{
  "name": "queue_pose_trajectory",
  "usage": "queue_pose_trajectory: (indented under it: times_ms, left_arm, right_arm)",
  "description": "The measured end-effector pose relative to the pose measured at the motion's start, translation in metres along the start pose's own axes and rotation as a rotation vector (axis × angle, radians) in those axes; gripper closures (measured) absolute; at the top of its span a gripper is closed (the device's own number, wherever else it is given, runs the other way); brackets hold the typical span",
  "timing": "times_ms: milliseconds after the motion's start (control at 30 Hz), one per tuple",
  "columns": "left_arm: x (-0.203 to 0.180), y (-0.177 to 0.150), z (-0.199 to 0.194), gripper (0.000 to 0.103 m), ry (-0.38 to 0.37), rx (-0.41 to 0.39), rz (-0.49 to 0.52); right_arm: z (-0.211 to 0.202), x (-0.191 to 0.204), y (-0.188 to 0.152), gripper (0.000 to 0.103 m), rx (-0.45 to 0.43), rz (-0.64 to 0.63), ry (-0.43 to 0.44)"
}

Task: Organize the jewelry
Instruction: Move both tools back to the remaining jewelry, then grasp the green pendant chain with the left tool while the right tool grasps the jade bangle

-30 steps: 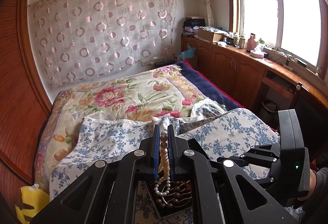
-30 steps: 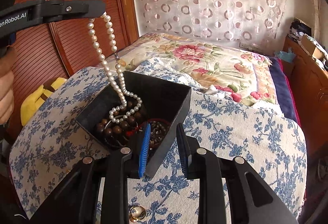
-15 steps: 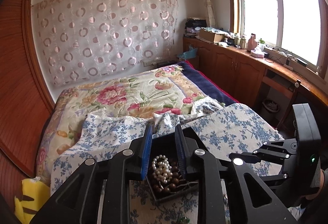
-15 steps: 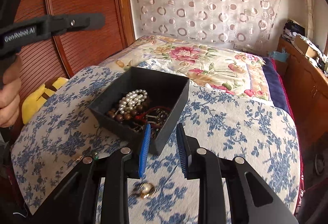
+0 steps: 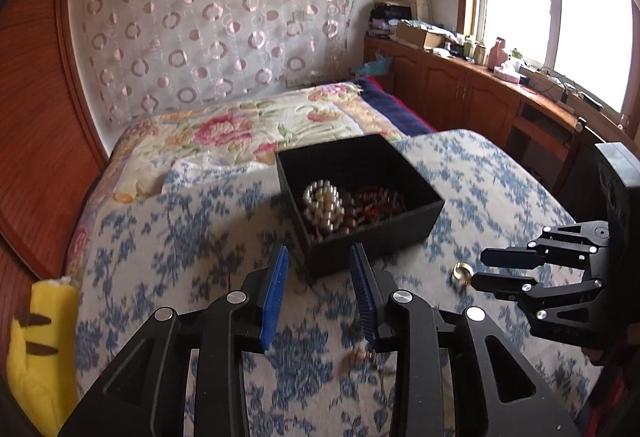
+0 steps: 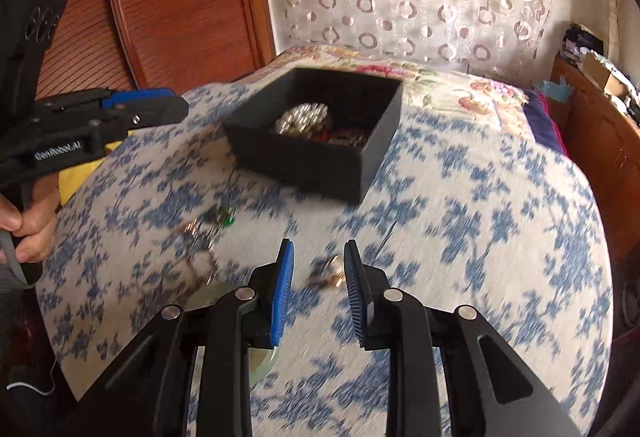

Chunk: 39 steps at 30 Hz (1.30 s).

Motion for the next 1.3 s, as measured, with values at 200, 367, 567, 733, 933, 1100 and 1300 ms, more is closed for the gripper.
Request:
queue_pose_trajectory:
  times_ms: [200, 367, 567, 733, 933, 1100, 1300]
  left_arm:
    - [0.002, -0.033, 0.009, 0.073, -0.010, 0.060, -0.030]
    - [-0.004, -0.052, 0.011, 0.073, -0.020, 0.094, -0.035]
    - [-0.010, -0.063, 0.015, 0.072, -0.038, 0.124, -0.036]
    - [-0.015, -0.062, 0.025, 0.072, -0.048, 0.142, -0.032]
    - [-0.020, -0.051, 0.039, 0.072, -0.044, 0.162, -0.010]
    - [-0.026, -0.044, 0.051, 0.072, -0.033, 0.182, 0.025]
    - [-0.027, -0.041, 0.063, 0.072, -0.020, 0.209, 0.032]
  right_arm:
    - [0.004, 0.019, -0.020, 0.075, 0.048, -0.055, 0.027]
    - [0.002, 0.028, -0.031, 0.075, 0.068, -0.076, 0.038]
    - [0.004, 0.033, -0.037, 0.079, 0.087, -0.097, 0.038]
    - [0.003, 0.023, -0.036, 0.095, 0.081, -0.072, 0.030]
    - [0.003, 0.021, -0.038, 0.095, 0.061, -0.082, 0.013]
    - [0.002, 0.024, -0.040, 0.095, 0.058, -0.097, -0.006]
    - [0.002, 0.024, -0.040, 0.095, 0.057, -0.089, 0.002]
Point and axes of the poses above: each gripper's, at about its wrist camera, not at the fingertips, and z roughly the way its jaws point, x to its left, y to its top, the point moved 4 cm from there along z, roughly the way its jaws point, and after that the axes turned 1 degree about -y, right-handed, at the moved point
